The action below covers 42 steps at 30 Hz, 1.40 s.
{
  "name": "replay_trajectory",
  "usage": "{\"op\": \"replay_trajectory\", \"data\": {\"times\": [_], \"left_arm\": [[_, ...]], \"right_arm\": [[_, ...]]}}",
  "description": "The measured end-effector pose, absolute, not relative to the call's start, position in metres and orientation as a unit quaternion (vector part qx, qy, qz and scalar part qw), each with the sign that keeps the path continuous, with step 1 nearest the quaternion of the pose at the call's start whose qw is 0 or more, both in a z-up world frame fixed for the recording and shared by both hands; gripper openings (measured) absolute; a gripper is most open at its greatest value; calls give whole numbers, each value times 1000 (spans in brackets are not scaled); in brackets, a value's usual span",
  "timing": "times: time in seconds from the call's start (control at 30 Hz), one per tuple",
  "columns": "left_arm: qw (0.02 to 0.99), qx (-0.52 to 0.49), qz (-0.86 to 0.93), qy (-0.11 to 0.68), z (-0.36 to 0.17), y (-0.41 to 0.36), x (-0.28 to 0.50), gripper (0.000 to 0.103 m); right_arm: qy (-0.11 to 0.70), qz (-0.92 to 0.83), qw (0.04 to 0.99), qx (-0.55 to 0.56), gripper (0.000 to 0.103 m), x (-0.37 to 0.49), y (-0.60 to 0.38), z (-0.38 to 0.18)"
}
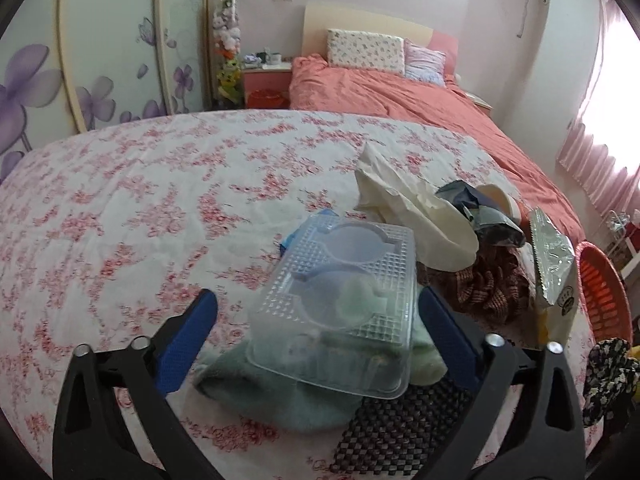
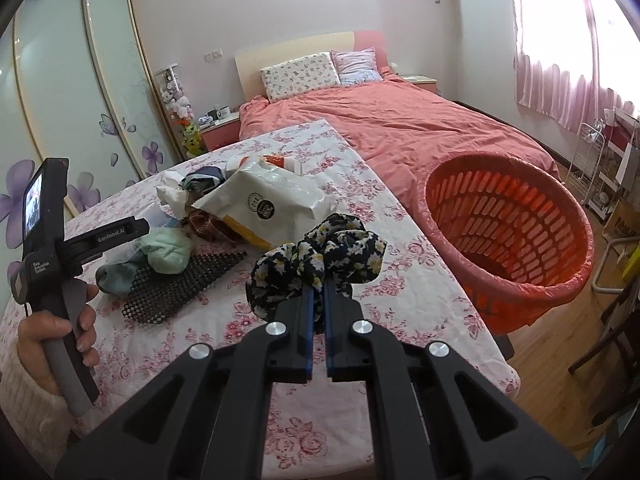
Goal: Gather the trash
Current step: 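Carry the scrunchie and clear plastic box to the orange basket and release both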
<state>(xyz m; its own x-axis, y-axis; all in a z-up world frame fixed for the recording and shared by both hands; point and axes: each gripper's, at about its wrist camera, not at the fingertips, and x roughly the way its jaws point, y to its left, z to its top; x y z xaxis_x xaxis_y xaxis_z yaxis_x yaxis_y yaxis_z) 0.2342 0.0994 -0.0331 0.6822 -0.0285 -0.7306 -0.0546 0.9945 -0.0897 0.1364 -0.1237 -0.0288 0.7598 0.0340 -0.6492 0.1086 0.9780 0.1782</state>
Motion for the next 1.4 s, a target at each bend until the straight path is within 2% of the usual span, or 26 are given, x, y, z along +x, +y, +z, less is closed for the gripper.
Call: {"op": "replay_trajectory", "data": {"times": [0.07, 0.1, 0.57, 0.97, 1.4], "left_arm": [[915, -53, -3, 401, -33, 97, 235, 76], [915, -53, -8, 399, -33, 96, 234, 72], [942, -36, -31, 333, 7, 74, 196, 71], [947, -44, -139, 287, 50, -2, 160, 71], [924, -28, -242, 294, 35, -107, 174, 71]], "right_arm": [[346, -21, 932, 105, 5, 136, -125, -29], [345, -22, 932, 105, 5, 136, -126, -28], [313, -39, 942, 113, 5, 125, -142, -8], [256, -98, 952, 136, 5, 113, -204, 18], [218, -175, 945, 170, 6, 116, -294, 16]]}}
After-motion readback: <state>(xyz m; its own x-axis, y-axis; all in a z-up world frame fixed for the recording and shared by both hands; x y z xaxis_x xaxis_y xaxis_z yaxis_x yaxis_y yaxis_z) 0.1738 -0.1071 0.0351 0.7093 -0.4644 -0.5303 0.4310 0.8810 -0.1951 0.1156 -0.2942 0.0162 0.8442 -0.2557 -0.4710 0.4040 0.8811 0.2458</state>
